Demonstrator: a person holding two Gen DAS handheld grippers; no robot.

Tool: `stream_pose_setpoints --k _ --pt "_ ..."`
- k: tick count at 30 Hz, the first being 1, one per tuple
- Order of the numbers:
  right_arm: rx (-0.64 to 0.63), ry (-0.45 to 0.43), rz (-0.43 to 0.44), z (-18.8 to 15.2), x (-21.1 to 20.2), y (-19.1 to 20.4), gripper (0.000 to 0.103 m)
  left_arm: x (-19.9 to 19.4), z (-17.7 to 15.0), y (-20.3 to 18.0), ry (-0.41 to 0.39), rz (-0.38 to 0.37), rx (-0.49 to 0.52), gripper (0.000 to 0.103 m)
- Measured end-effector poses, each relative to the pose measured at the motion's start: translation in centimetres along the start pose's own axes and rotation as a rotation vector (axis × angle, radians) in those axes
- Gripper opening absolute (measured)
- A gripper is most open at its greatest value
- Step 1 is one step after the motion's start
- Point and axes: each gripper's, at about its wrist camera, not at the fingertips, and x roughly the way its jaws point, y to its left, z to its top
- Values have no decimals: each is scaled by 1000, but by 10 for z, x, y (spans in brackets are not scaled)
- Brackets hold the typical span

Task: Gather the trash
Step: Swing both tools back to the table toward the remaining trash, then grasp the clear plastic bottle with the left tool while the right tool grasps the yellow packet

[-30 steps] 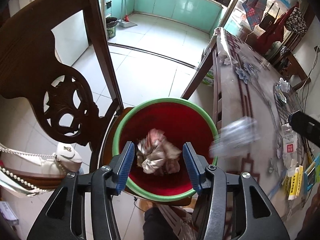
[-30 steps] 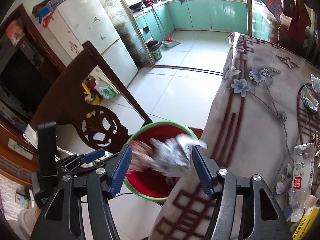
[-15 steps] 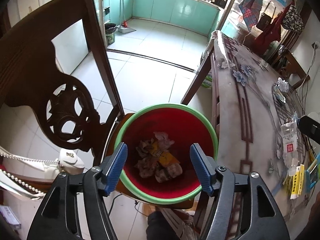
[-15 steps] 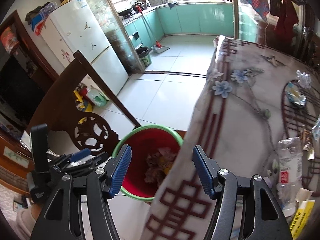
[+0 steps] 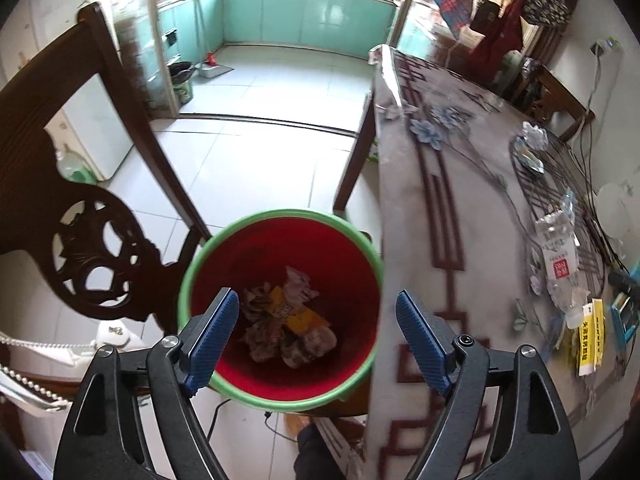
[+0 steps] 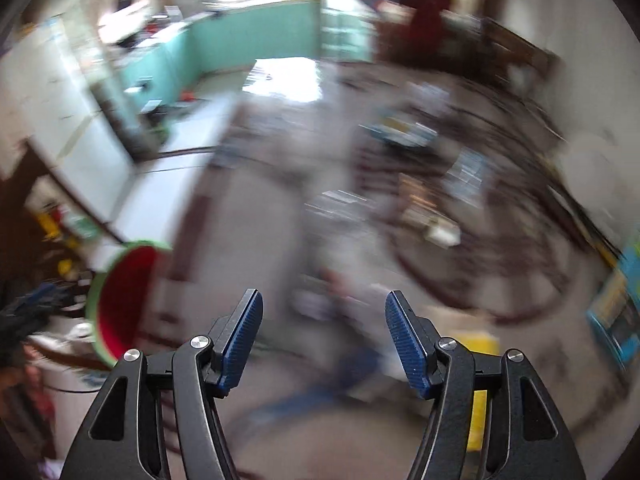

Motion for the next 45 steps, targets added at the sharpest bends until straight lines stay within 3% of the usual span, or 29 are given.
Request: stream_pose_setpoints --k 2,5,14,15,16,18,25,32,45 --pt "32 32 -63 -11 6 -30 63 1 0 -11 5 -14 13 81" --pt "97 82 -92 -27 18 -66 63 3 0 -36 13 -42 46 81" --pt "110 193 -9 -55 54 -102 63 -2 -3 -116 -4 -71 86 81" --pt "109 194 21 -56 56 -107 59 -2 -4 -125 -2 -70 86 81" --pt "104 193 47 -58 57 -109 40 -1 -7 -136 1 -66 89 81" --pt "80 201 76 -56 60 -116 39 1 -11 -155 7 -61 89 81" --pt "19 114 143 -32 53 -148 39 11 -17 -224 35 -97 89 81" --pt "-2 23 161 4 45 -176 39 41 -1 -284 44 -132 69 81" --pt "-24 5 241 15 47 -176 39 79 7 -307 113 -58 10 80"
